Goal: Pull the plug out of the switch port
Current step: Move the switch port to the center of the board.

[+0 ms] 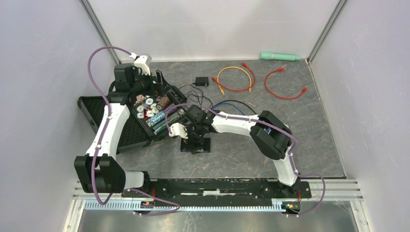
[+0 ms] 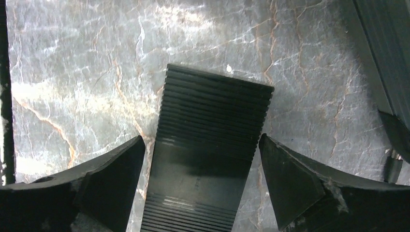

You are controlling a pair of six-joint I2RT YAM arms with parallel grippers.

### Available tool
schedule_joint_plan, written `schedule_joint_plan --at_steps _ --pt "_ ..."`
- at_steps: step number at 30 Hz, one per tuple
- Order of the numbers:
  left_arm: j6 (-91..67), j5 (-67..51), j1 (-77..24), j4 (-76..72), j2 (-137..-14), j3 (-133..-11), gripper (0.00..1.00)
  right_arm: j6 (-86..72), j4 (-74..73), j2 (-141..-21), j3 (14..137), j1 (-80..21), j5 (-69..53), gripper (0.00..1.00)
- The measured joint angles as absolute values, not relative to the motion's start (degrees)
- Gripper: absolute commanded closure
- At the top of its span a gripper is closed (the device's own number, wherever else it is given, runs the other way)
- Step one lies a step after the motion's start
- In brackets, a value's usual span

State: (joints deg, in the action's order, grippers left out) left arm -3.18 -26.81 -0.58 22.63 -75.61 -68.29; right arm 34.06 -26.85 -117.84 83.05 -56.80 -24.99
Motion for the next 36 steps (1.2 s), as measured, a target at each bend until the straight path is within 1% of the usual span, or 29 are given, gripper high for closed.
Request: schedule_joint_plan --at_steps 4,10,15,19,23,26,27,32,36 --pt "-3.2 -26.8 -0.4 22.5 -74.9 -68.3 0.00 33.4 -26.5 -114.9 79.9 -56.6 -24.8 0.02" --pt "-3.3 -32.1 -0.4 20.4 -74.8 -68.1 0.00 34.2 -27.1 -101.0 71.3 -53.4 -25.5 0.02" --pt "-4.5 -37.0 -1.7 16.8 -74.9 -67.4 0.00 36.4 -27.6 -84.9 60.1 -43.4 -25.1 0.02" --pt "-4.4 -39.4 -5.6 14.6 -75.9 -67.3 0.00 37.9 -28.1 -77.5 50.5 -32.3 -21.8 0.02" --pt "-4.4 -40.9 -11.0 12.9 -77.5 -66.7 0.00 38.5 -28.9 -75.5 43.9 -21.1 -18.5 0.02" --pt "-4.4 -41.1 -15.7 12.3 -79.2 -65.6 0.00 39.1 -29.7 -75.5 42.7 -13.5 -17.2 0.02" --pt "-4.4 -41.1 -16.9 12.3 -79.7 -65.3 0.00 39.3 -29.6 -75.5 42.8 -11.3 -16.9 0.04" --pt "-4.4 -41.6 -18.8 12.3 -82.2 -64.7 0.00 41.1 -29.7 -78.9 45.3 -6.6 -16.6 0.14" --pt "-4.5 -42.2 -18.6 12.2 -82.5 -64.1 0.00 42.7 -29.9 -85.1 49.3 -5.5 -17.0 0.17"
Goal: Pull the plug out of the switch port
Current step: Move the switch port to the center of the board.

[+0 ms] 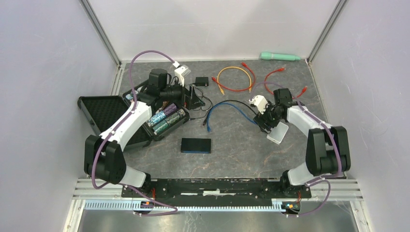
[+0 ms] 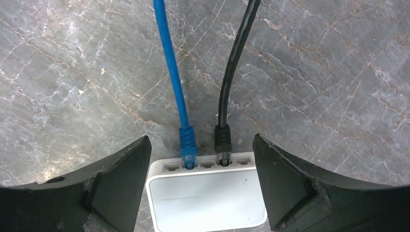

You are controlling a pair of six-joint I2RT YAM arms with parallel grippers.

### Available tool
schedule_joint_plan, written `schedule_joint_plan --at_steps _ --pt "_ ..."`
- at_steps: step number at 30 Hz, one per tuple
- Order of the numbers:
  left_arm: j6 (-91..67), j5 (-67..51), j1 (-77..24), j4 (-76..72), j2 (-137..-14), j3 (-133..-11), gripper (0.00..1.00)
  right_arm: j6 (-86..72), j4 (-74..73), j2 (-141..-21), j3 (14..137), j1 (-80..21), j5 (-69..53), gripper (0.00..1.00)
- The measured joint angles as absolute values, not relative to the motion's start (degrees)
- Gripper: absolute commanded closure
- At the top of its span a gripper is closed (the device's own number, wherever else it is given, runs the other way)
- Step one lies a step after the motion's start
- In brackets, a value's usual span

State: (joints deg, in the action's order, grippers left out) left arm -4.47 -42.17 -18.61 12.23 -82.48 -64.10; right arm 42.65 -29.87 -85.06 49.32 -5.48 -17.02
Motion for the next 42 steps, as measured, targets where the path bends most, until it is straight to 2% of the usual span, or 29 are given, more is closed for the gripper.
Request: schedule_joint_plan --at_steps 2,6,8,17,31,42 --pt "-4.5 -42.4 -18.6 12.2 -82.5 -63.9 0.00 43.5 -30.6 -87.8 51.2 -5.0 -17.5 0.17" --pt "-4.5 -42.6 -18.8 12.1 -82.5 -63.3 0.00 45.3 -32.4 -90.2 53.3 -4.0 -18.4 0.05" --pt "-4.5 -42.7 -19.1 12.1 -82.5 -63.1 0.00 46.2 -33.6 -90.1 53.4 -2.9 -19.0 0.02" --pt "-6.6 -43.7 -20.6 11.5 -84.5 -63.0 0.00 47.4 -36.5 -81.4 48.6 3.2 -19.5 0.02" --pt "-8.3 -43.7 -20.8 11.4 -87.1 -63.0 0.00 23.9 -25.1 -76.5 44.1 4.1 -15.8 0.02" --pt "-8.3 -43.7 -20.8 11.3 -87.7 -63.0 0.00 20.7 -23.1 -74.7 38.1 9.5 -16.3 0.02"
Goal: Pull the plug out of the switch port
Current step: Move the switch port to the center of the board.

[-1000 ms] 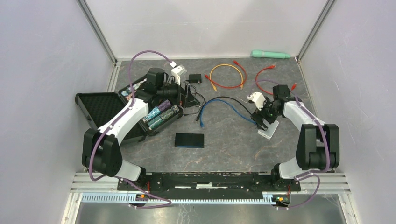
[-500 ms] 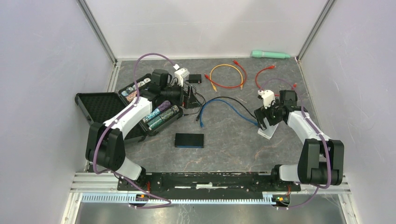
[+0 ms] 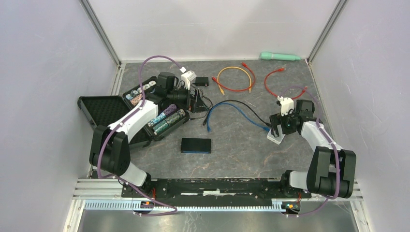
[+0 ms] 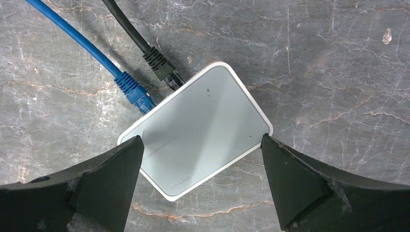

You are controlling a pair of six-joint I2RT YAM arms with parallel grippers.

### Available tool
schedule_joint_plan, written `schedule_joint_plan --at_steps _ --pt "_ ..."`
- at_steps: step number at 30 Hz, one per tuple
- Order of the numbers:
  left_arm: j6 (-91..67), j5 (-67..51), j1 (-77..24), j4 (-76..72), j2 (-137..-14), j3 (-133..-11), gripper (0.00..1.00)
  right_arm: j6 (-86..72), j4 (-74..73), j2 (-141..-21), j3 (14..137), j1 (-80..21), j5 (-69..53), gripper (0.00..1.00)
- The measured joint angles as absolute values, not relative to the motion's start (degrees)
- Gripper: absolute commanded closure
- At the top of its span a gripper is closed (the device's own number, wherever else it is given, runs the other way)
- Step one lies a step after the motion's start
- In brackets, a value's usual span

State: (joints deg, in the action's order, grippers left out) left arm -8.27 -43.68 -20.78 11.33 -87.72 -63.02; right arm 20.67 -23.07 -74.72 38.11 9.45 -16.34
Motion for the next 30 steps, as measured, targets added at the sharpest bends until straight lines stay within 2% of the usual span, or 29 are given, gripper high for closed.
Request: schedule_joint_plan --at_steps 7,19,30 --pt "-8.3 -43.7 -20.8 11.3 -88.4 -63.0 0.00 20.6 -22.2 -75.7 38.5 9.6 -18.1 0.02" --pt "-8.3 -43.7 -20.8 11.3 -88.4 -63.0 0.00 21.6 -18.8 -84.6 43.3 9.9 -23.2 0.02" --pt "-8.3 -43.7 -20.8 11.3 -88.4 -63.0 0.00 21.7 -20.9 -74.5 42.2 10.7 -22.2 0.02"
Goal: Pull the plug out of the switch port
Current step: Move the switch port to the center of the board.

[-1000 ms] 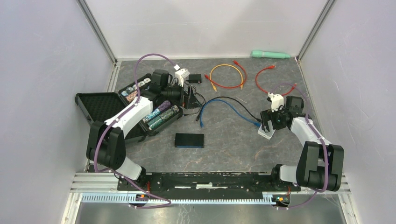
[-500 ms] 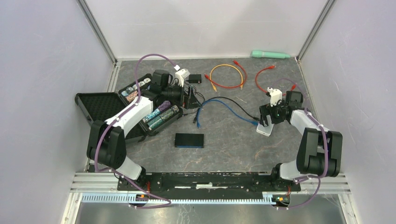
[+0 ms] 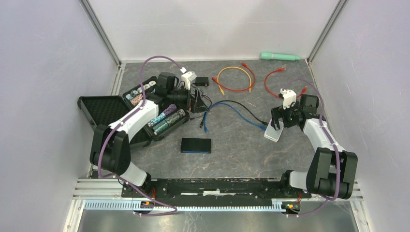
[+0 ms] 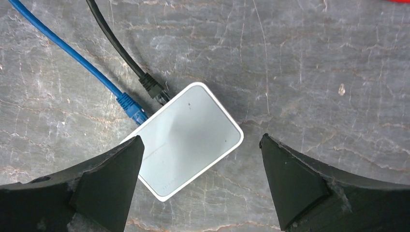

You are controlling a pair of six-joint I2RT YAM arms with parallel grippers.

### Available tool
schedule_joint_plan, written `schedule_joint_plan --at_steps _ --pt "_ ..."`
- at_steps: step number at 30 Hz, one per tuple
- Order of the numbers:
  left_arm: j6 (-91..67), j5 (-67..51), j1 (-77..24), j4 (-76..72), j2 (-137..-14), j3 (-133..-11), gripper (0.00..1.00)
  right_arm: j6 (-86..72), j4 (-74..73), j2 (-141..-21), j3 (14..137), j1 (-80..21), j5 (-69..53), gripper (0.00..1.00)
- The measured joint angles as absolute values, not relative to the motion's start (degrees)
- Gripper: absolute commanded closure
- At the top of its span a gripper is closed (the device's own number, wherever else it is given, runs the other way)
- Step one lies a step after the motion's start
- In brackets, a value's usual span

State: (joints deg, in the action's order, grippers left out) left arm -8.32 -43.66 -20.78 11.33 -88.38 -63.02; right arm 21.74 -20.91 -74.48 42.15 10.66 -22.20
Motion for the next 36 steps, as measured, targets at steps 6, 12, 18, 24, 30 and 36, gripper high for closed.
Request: schedule_joint_plan --at_steps 6,12,18,24,30,36 --pt "-8.3 -43.7 -20.8 11.3 -88.4 -63.0 0.00 22.2 -23.9 -74.2 39.8 12.4 -22.2 0.02" --pt "-8.3 -43.7 -20.8 11.3 -88.4 -63.0 0.00 22.8 -26.9 -76.7 38.9 14.0 -24.4 0.02" --pt "-8.3 -43.7 -20.8 11.3 -88.4 -63.0 0.00 23.0 -27.6 -81.4 40.3 14.3 -30.5 0.02" --pt "-8.3 -43.6 -20.8 11.4 -88.4 -63.0 0.00 21.8 -26.3 -86.9 44.2 14.4 -35.0 0.02" --pt "-8.3 -43.6 -20.8 11.4 -88.5 -63.0 0.00 18.4 -23.9 -90.5 47.4 14.2 -34.6 0.02" --pt "-8.3 -43.6 -20.8 11.6 -88.6 -63.0 0.00 14.4 -22.2 -94.0 51.5 11.4 -30.2 0.02"
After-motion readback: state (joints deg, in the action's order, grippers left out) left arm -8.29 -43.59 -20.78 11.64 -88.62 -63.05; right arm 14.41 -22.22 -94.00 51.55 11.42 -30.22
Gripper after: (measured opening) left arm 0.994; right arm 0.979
